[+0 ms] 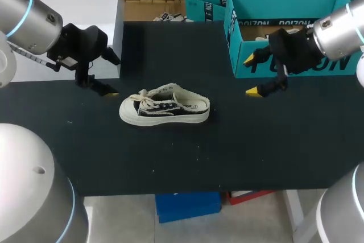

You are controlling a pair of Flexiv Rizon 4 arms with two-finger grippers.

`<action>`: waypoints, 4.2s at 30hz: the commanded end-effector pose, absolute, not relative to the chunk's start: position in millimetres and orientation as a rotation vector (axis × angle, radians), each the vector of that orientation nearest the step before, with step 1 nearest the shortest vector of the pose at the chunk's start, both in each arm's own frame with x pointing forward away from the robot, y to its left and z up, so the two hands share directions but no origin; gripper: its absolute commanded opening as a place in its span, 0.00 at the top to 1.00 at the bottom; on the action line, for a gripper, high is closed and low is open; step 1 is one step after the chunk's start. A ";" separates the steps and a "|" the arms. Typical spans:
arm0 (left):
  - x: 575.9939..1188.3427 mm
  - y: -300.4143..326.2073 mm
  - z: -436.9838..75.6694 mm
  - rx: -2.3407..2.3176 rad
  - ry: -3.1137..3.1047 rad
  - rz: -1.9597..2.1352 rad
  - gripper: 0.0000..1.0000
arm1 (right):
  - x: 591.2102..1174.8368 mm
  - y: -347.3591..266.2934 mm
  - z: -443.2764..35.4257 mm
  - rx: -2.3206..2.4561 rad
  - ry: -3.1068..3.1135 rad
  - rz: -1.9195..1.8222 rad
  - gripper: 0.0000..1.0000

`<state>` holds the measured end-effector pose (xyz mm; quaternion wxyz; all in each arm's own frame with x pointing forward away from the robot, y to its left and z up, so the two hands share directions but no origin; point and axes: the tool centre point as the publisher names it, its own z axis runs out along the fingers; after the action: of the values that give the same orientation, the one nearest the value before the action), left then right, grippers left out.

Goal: Take the shoe out of the shoebox, open the shoe tongue, remove and reinsert the insole, then place the shoe into the shoebox

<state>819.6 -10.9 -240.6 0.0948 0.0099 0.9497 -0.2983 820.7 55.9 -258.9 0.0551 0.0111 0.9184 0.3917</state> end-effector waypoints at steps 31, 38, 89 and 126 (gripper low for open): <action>819.0 -10.6 -241.8 0.032 2.811 -0.886 0.00 | 854.6 124.6 -354.8 -0.160 2.653 1.518 0.00; 819.0 -10.6 -241.8 0.032 2.811 -0.886 0.00 | 858.8 141.0 -370.6 -0.157 2.643 1.561 0.00; 819.0 -10.6 -241.8 0.032 2.811 -0.886 0.00 | 861.0 193.1 -435.2 -0.114 2.620 1.706 0.00; 819.0 -10.6 -241.8 0.032 2.811 -0.886 0.00 | 863.1 200.0 -439.8 -0.107 2.632 1.750 0.00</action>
<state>819.7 -11.0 -240.6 0.0947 0.0099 0.9497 -0.2984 860.8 197.9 -436.8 -0.0075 -0.0327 0.8332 0.5519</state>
